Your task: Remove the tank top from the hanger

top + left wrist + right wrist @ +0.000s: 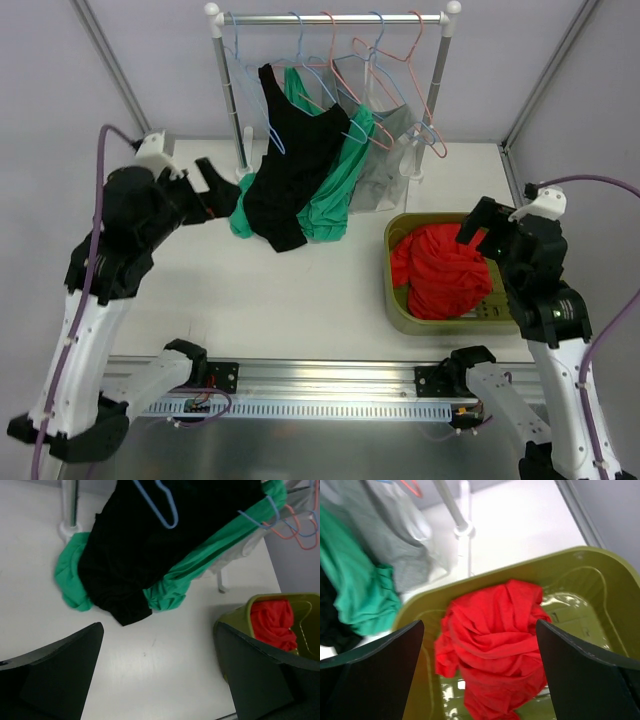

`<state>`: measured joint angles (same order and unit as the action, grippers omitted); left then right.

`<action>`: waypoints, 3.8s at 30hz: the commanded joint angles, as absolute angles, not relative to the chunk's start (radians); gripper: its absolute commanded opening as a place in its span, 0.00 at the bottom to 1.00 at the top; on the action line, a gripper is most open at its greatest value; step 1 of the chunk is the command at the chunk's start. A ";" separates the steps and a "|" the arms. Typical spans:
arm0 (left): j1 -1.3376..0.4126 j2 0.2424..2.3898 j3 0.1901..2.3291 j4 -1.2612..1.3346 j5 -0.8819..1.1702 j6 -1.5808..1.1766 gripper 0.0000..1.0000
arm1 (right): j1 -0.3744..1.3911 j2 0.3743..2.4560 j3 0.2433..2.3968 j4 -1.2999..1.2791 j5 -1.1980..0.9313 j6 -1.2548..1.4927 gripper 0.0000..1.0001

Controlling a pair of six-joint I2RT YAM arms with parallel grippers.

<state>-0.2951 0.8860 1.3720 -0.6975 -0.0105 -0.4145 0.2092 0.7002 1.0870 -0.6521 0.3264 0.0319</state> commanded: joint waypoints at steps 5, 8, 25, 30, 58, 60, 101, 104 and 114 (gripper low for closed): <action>-0.554 1.379 1.912 -0.670 -0.187 -0.405 0.99 | 0.202 0.693 1.095 -0.569 -0.047 0.100 0.99; -0.554 1.627 2.184 -0.670 -0.166 -0.405 0.98 | 0.206 0.669 1.026 -0.523 -0.172 0.155 0.99; -0.529 2.048 2.427 -0.351 -0.328 -0.495 0.72 | 0.206 0.552 0.856 -0.436 -0.406 0.179 0.98; -0.511 2.091 2.427 -0.315 -0.279 -0.525 0.58 | 0.206 0.546 0.851 -0.428 -0.419 0.178 0.98; -0.424 1.715 2.155 -0.305 0.151 -0.549 0.00 | 0.207 0.578 0.822 -0.356 -0.430 0.201 0.97; -0.402 1.700 2.137 -0.305 0.240 -0.580 0.00 | 0.206 0.575 0.821 -0.356 -0.433 0.196 0.97; -0.511 0.563 1.227 -0.318 0.799 -0.767 0.00 | 0.814 1.474 1.591 -0.006 -0.471 -0.153 0.65; -0.511 0.560 1.223 -0.319 0.801 -0.767 0.00 | 0.819 1.497 1.594 0.047 -0.471 -0.150 0.51; -0.511 0.574 1.255 -0.394 0.741 -0.693 0.00 | 0.792 1.424 1.484 0.077 -0.321 -0.158 0.00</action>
